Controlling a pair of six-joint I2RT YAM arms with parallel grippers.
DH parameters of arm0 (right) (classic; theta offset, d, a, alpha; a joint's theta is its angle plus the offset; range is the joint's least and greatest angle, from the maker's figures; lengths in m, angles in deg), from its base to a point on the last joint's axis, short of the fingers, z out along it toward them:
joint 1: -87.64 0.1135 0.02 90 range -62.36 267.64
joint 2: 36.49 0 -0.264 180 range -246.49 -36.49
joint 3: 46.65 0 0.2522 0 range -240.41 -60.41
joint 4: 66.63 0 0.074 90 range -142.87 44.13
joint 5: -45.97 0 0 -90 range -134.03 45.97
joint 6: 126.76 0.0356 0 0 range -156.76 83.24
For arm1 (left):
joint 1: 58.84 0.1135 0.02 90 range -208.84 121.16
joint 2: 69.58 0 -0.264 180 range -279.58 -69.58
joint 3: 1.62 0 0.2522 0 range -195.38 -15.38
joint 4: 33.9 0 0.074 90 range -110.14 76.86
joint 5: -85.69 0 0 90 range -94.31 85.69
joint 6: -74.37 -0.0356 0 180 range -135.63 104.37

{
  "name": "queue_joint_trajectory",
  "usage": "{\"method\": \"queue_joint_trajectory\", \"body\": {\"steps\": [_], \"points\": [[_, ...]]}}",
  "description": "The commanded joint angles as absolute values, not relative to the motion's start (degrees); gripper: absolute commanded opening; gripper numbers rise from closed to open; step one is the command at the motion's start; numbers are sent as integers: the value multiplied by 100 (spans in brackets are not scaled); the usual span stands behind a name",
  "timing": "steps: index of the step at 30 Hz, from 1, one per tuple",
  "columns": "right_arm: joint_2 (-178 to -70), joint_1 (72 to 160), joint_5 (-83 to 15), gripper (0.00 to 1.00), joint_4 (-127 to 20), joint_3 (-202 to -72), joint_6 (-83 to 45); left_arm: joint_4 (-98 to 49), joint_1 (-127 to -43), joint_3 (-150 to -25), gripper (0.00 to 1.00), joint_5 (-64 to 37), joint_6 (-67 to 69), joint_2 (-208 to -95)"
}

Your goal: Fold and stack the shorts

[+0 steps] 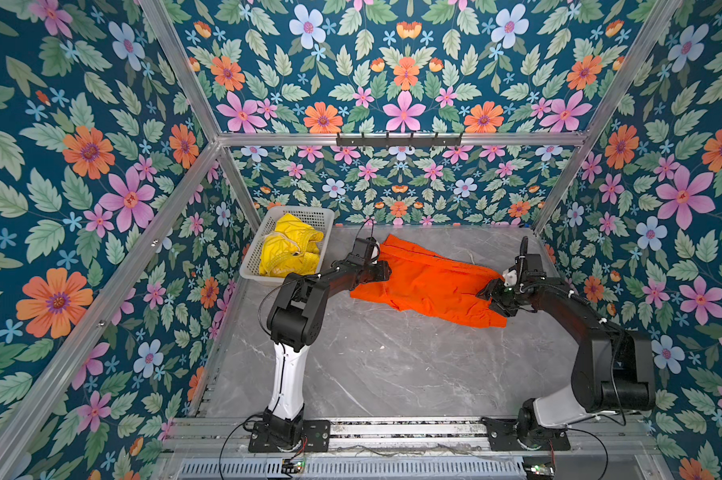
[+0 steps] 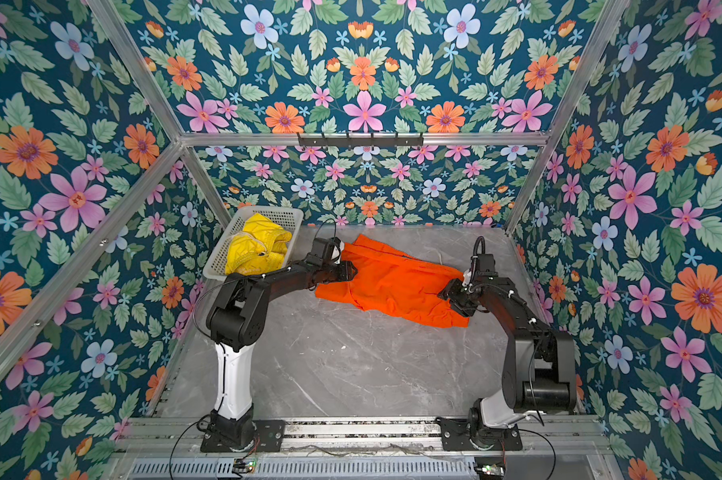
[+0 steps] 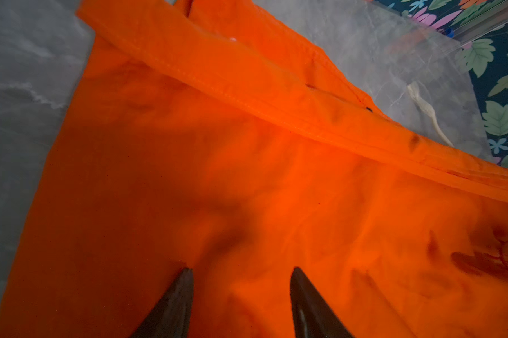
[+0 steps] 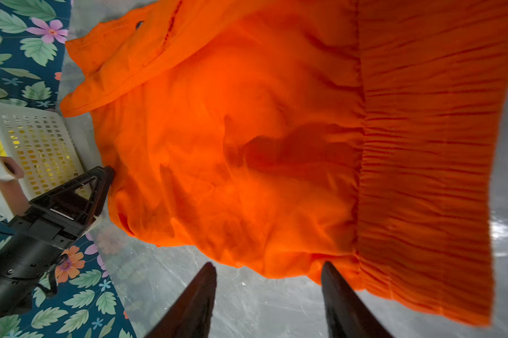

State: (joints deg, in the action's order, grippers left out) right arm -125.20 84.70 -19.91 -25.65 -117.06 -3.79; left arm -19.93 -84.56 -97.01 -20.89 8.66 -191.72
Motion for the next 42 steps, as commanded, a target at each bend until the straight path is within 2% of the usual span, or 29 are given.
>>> {"method": "queue_joint_trajectory", "body": {"steps": [1, 8, 18, 28, 33, 38, 42], "points": [[-12753, 8473, -2120, 57, -2755, -11663, -393, -2084, -8441, -9547, 55, -2034, 915, -19163], [-12957, 8532, -1984, 57, -2828, -11312, -473, -2237, -8403, -8472, 55, -1830, 1113, -18640], [-12828, 9425, -2219, 57, -2583, -11183, -530, -2151, -8399, -6607, 55, -1367, 1353, -17236], [-11751, 9502, -2386, 57, -1959, -11661, -847, -1973, -8415, -6268, 56, -1174, 1193, -15473], [-11534, 9502, -2373, 58, -2421, -11824, -955, -2346, -8415, -6485, 55, -1290, 989, -15682], [-12183, 9502, -2244, 57, -2986, -12123, -927, -2560, -8422, -6926, 54, -1509, 933, -16462], [-12753, 9502, -2206, 57, -3450, -12145, -927, -2862, -8424, -6815, 54, -1439, 933, -16868]]}}
